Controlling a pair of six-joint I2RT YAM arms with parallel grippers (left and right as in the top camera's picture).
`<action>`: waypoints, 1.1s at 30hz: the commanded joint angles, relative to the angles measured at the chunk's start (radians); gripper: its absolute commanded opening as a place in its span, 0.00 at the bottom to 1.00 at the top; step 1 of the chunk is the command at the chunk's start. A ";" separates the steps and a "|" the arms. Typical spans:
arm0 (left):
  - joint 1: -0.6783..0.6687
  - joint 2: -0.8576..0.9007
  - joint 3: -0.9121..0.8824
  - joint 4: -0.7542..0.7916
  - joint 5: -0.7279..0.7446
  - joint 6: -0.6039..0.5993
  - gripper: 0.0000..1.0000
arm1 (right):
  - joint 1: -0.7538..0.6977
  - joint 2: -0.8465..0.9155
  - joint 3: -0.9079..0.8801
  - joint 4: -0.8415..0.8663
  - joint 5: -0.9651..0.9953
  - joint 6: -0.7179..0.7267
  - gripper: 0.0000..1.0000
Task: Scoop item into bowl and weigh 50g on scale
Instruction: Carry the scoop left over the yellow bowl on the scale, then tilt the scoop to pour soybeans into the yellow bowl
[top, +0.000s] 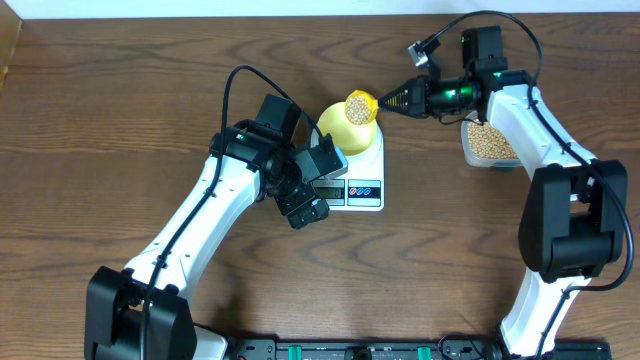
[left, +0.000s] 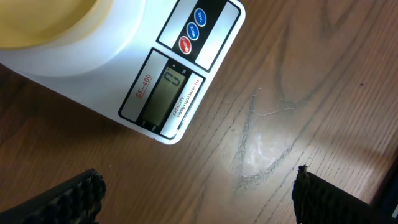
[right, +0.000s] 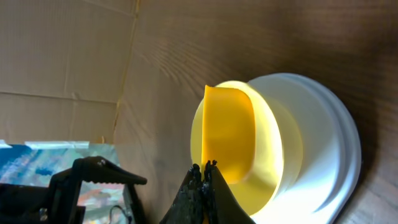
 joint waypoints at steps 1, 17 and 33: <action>0.003 0.006 -0.002 -0.002 0.009 0.006 0.98 | 0.024 0.005 -0.002 0.010 -0.018 -0.015 0.01; 0.003 0.006 -0.002 -0.002 0.009 0.006 0.98 | 0.052 -0.109 0.003 0.005 0.106 -0.049 0.01; 0.003 0.006 -0.002 -0.002 0.009 0.007 0.98 | 0.103 -0.125 0.003 -0.036 0.303 -0.259 0.01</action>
